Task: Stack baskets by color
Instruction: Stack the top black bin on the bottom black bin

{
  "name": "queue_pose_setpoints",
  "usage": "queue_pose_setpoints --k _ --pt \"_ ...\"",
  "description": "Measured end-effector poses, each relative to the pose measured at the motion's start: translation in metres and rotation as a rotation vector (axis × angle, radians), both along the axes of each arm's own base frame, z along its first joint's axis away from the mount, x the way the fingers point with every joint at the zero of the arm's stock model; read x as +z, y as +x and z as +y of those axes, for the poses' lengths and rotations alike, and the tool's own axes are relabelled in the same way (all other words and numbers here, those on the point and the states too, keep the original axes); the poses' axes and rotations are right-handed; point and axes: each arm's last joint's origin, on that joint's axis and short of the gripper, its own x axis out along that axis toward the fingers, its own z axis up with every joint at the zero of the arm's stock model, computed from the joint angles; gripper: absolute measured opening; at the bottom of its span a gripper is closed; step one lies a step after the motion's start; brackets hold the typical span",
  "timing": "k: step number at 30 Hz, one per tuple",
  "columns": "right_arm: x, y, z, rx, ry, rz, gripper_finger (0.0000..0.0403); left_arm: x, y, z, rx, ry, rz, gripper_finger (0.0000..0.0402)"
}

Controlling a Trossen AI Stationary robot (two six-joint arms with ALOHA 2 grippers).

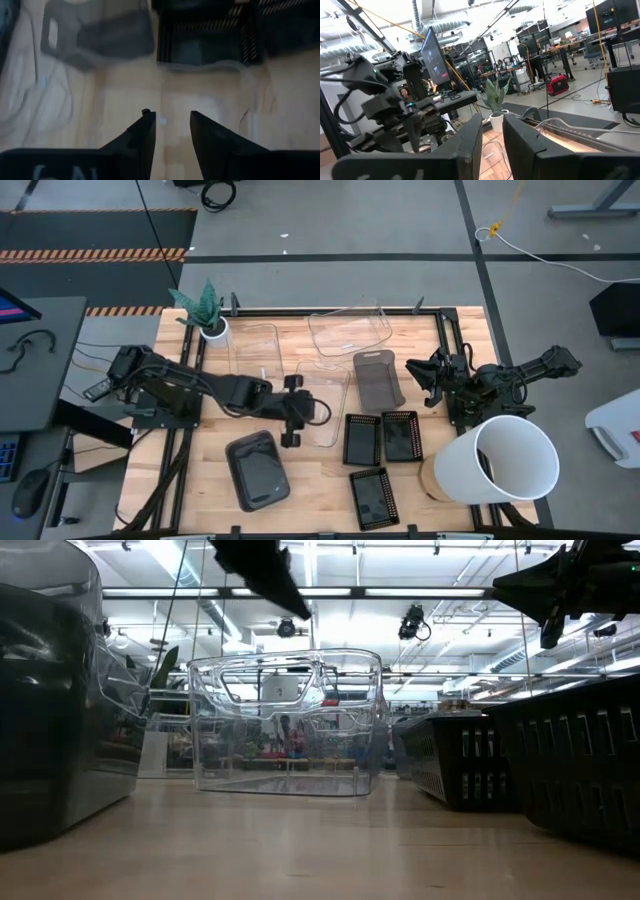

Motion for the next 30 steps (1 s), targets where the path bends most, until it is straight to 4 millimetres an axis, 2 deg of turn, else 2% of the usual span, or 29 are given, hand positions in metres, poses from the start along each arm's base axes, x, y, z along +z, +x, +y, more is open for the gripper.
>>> queue_pose_setpoints --k 4,12,15,26,30 --pt "0.000 0.000 0.000 0.000 0.000 0.000 0.0083 0.004 0.004 0.000 -0.028 0.019 -0.049 0.0122" --pt "0.001 0.000 0.000 0.002 0.008 -0.008 0.0083 0.002 -0.001 -0.017 -0.091 0.031 -0.043 0.0116" --pt "0.003 -0.001 0.000 0.005 0.034 -0.048 0.0083 0.004 0.002 -0.017 -0.076 0.035 -0.081 0.0116" --pt "0.020 -0.011 -0.004 -0.067 -0.045 -0.183 0.0082 0.030 0.026 0.013 0.041 -0.021 -0.405 0.0116" --pt "0.020 -0.013 -0.002 -0.045 -0.085 -0.163 0.0082 0.025 0.034 0.028 0.059 -0.083 -0.409 0.0116"
